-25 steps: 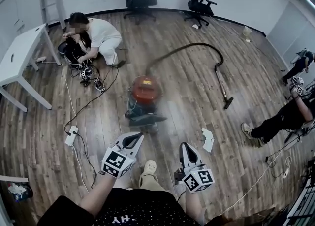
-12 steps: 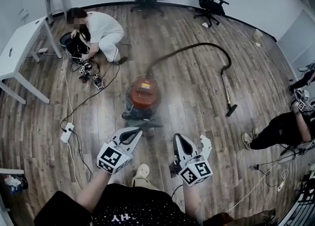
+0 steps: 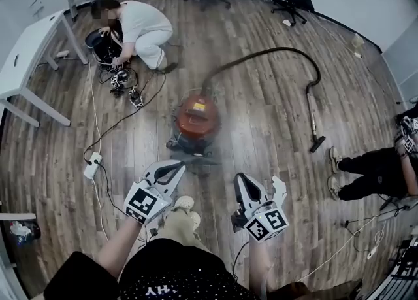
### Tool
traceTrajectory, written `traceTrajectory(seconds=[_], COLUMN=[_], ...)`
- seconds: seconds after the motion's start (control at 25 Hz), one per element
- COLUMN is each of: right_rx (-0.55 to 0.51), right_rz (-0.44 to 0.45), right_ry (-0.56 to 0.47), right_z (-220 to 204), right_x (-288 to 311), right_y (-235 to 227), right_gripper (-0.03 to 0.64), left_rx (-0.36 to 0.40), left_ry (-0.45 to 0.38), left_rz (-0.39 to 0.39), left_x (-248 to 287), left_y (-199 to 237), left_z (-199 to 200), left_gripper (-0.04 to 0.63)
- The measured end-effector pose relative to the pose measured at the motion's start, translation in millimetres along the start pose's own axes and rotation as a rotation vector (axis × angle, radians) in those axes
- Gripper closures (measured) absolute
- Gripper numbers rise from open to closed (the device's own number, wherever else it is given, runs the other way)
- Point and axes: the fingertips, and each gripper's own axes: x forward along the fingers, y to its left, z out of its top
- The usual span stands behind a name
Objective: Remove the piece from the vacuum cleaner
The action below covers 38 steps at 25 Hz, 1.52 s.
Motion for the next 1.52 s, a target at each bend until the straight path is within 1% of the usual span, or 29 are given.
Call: traceTrajectory(seconds=[0.16,0.28,0.44,0.6,0.8,0.92,1.04,1.16,1.36,1.44,1.52], right_rx=[0.001,0.001,0.023,-0.007,-0.011,-0.012,0.005,0.015,0.007,-0.006,-0.041], right_rz=[-0.013,-0.004,0.010,0.040,0.086,0.117,0.128,0.130,0.140,0.159,0.193], right_ry=[0.013,0.023,0.019,0.011,0.004,0.012,0.030,0.043,0.031,0.016,0.000], right_z=[-1,-3,-11,-31,-80,-119,-161,-200,-251,-265,-279], right_x=[13,29,54,82,110,118,119,121,131,135,138], right_y=[-23,-37,-60,-80,-99,-105,-117,-136,-169,-185,-197], right_gripper=[0.606,0.606,0.606,0.606,0.606,0.606,0.606,0.606,0.606,0.606,0.606], left_rx=[-0.007,-0.015,-0.036,-0.022,0.003,0.007,0.003,0.002,0.032,0.050,0.077], left_ry=[0.044,0.070,0.068,0.062,0.070,0.076,0.078,0.070,0.063,0.046,0.012], left_rz=[0.039,0.013,-0.023,-0.059,-0.074,-0.081,-0.086,-0.068,-0.043,-0.038,-0.033], left_x=[12,25,46,67,89,103,112,122,137,145,150], left_y=[29,42,55,66,75,73,67,67,76,79,81], left_z=[-13,-23,-42,-74,-134,-172,-206,-237,-289,-306,-319], left_gripper=[0.588,0.588,0.586,0.586,0.586,0.586,0.586,0.586,0.586,0.586,0.586])
